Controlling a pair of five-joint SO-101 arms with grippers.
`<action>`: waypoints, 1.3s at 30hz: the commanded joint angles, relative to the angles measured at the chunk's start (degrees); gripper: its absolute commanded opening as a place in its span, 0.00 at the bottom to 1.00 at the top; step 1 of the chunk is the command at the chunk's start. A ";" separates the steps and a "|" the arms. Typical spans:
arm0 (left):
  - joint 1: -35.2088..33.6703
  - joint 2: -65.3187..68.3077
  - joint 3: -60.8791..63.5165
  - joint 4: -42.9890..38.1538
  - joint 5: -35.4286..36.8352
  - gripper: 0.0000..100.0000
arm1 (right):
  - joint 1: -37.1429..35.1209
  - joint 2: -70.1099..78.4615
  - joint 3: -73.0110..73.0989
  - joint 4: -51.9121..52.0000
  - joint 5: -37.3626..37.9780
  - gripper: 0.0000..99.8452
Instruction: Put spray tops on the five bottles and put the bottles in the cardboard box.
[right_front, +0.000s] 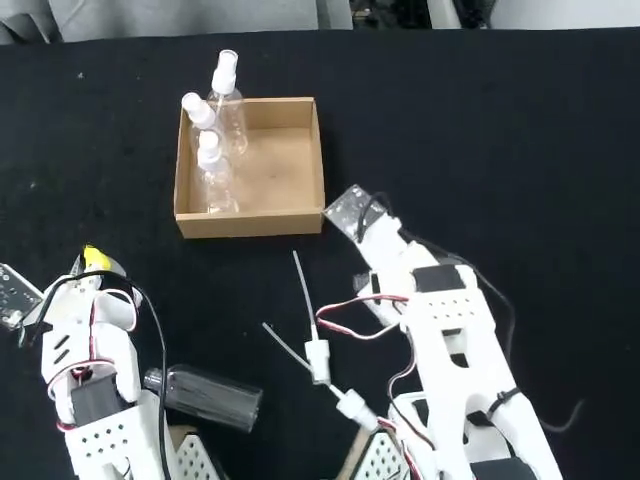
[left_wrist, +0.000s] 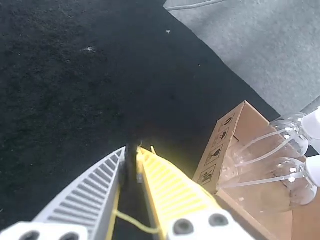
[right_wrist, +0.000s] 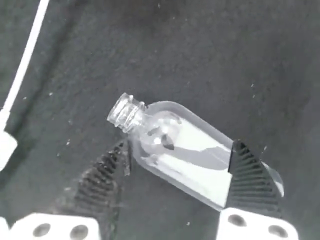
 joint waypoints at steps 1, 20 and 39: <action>-0.40 -0.53 1.27 0.26 -0.53 0.03 | -1.41 -1.01 -5.93 5.36 -1.32 0.25; -0.48 -0.44 1.27 0.26 -0.53 0.03 | -1.41 -0.92 -15.08 19.60 18.11 0.36; -0.48 -0.44 1.27 0.26 -0.53 0.03 | -1.32 1.98 -15.52 18.37 37.54 0.33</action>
